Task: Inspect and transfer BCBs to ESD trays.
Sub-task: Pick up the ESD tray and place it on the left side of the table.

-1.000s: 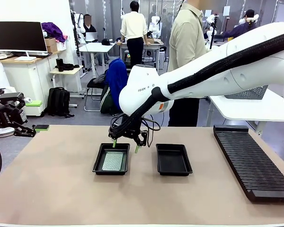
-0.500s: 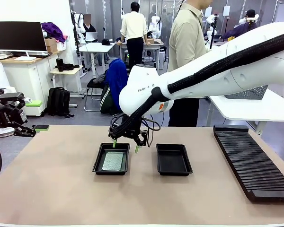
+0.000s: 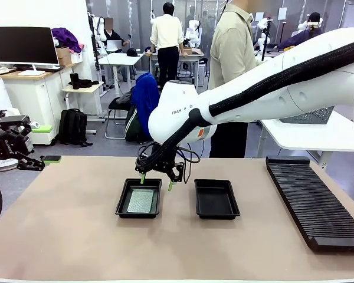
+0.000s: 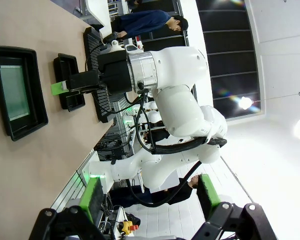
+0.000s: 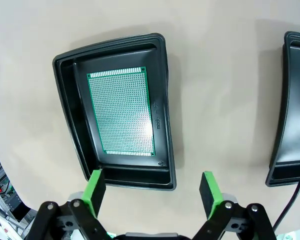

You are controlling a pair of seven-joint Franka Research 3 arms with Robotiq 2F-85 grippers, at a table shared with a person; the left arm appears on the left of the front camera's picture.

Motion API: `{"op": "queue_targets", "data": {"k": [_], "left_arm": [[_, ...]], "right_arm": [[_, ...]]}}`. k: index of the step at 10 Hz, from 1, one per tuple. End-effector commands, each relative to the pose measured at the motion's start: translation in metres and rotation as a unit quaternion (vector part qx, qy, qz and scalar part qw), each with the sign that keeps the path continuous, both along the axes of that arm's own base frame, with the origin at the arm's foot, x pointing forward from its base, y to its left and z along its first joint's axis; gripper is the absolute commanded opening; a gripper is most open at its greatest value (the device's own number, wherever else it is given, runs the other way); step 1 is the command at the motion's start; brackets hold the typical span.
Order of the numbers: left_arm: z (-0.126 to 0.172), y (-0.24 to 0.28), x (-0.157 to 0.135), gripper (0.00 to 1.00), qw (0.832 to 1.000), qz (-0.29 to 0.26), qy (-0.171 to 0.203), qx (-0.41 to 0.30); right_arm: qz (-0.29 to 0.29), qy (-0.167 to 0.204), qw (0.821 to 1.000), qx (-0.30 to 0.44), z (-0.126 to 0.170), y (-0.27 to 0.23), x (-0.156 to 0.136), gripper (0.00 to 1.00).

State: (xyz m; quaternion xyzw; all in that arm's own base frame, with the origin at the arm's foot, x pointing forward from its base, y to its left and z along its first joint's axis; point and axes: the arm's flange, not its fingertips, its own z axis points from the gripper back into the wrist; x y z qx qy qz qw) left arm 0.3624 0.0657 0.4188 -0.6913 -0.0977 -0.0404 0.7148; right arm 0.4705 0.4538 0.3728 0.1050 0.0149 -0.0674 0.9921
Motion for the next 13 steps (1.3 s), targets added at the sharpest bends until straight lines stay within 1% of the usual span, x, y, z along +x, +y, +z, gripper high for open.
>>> {"op": "queue_targets", "data": {"k": [1, 3, 5, 6, 8, 11, 13], "left_arm": [[0.006, 0.001, 0.0, 1.0, 1.0, 0.008, 0.007, 0.022], [0.018, 0.003, 0.004, 1.0, 0.998, 0.014, 0.013, 0.054], [0.033, -0.002, 0.013, 1.0, 0.994, 0.017, 0.023, 0.103], [0.044, -0.008, 0.019, 1.0, 0.99, 0.021, 0.029, 0.137], [0.06, -0.02, 0.029, 1.0, 0.98, 0.03, 0.041, 0.193], [0.084, -0.054, 0.035, 1.0, 0.963, 0.057, 0.048, 0.258], [0.095, -0.077, 0.043, 1.0, 0.95, 0.067, 0.062, 0.298]], "right_arm": [[0.003, -0.005, 1.0, 0.024, 0.005, -0.008, -0.003, 1.0], [0.005, -0.013, 0.998, 0.057, 0.013, -0.023, -0.009, 1.0], [0.002, -0.024, 0.995, 0.101, 0.018, -0.041, -0.016, 1.0], [0.011, -0.024, 0.991, 0.134, 0.019, -0.053, -0.017, 1.0], [0.019, -0.024, 0.983, 0.179, 0.017, -0.075, -0.019, 1.0], [0.021, -0.019, 0.974, 0.225, 0.006, -0.108, -0.017, 1.0], [0.027, -0.021, 0.968, 0.247, -0.001, -0.125, -0.016, 1.0]]}}
